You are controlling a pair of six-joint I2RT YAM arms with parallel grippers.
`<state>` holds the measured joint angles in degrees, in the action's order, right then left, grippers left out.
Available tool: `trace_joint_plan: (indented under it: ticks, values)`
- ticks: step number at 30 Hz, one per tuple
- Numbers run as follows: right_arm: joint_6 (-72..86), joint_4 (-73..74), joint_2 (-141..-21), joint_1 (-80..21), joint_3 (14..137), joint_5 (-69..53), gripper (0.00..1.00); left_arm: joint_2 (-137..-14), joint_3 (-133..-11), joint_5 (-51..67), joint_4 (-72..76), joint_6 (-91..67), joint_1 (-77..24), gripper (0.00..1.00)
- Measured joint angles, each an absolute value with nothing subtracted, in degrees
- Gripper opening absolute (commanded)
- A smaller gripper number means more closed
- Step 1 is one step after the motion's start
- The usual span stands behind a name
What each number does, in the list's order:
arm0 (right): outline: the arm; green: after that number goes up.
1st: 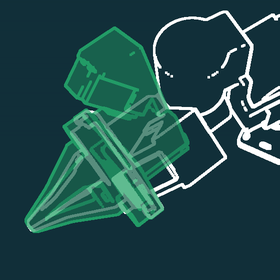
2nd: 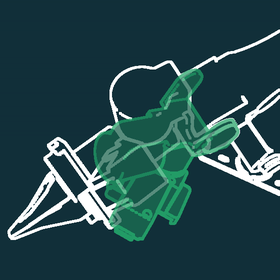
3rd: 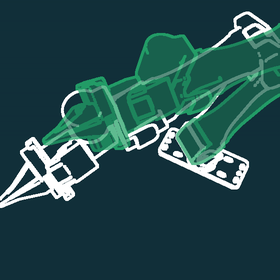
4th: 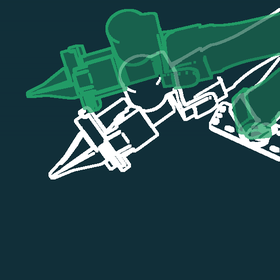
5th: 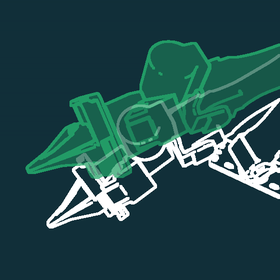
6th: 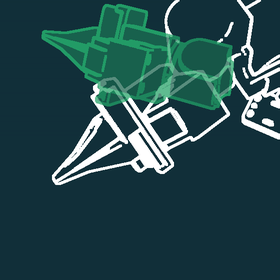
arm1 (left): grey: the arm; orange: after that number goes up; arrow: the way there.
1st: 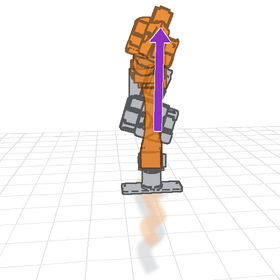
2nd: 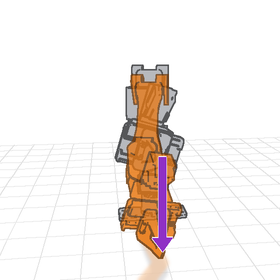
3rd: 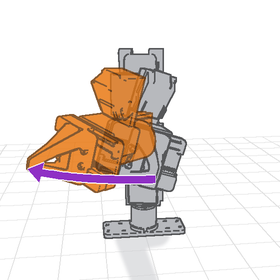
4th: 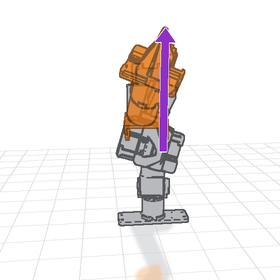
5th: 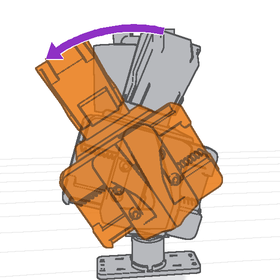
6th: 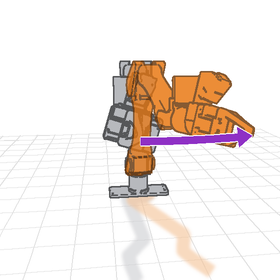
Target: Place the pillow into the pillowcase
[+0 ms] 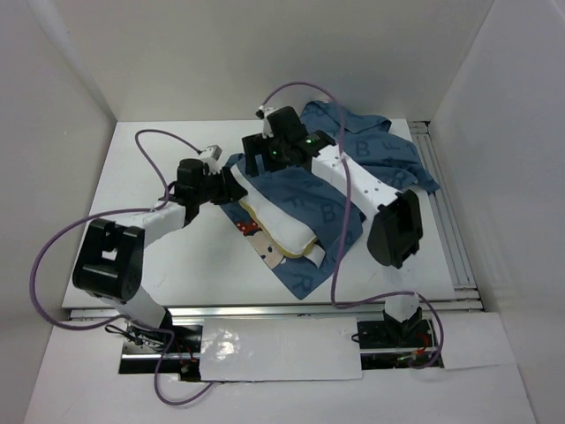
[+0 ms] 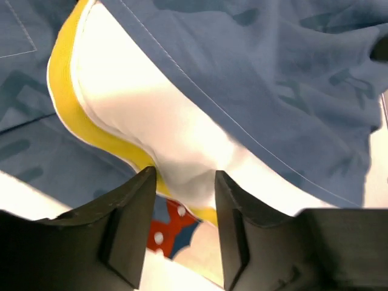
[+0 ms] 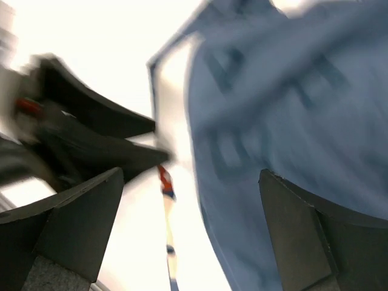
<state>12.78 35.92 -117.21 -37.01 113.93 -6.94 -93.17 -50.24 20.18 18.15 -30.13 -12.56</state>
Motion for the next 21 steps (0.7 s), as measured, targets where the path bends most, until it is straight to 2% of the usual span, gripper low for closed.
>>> trace_joint_plan:
  ticks: [2,4,5,6,11,14,17,21]
  values:
    - [13.45,35.29,-111.53,-36.60,106.98,-4.56,1.00,-89.80,-49.71,19.27,15.38,-29.95,-12.88,0.58]
    - [14.66,34.02,-103.81,-35.92,98.24,-1.85,1.00,-85.73,-47.97,18.39,12.86,-29.78,-13.93,0.67]
    - [15.64,33.19,-99.44,-35.53,93.38,-0.34,1.00,-83.44,-46.72,18.00,11.84,-29.52,-14.81,0.76]
    - [16.51,31.73,-94.96,-35.18,88.29,1.02,1.00,-81.17,-45.30,17.78,10.70,-28.97,-15.99,1.00]
    - [23.73,29.98,-69.71,-34.06,62.63,8.99,1.00,-73.95,-38.89,19.44,8.75,-28.73,-25.96,1.00]
    - [26.81,31.59,-61.87,-34.02,54.06,12.14,0.98,-74.98,-36.80,21.89,9.06,-29.58,-30.55,1.00]
    - [28.14,33.12,-59.64,-33.98,47.42,12.86,0.98,-78.19,-36.86,22.22,10.28,-30.68,-31.88,1.00]
    - [27.35,32.67,-64.40,-34.11,42.87,12.36,0.98,-85.60,-40.16,22.44,12.53,-32.27,-32.82,1.00]
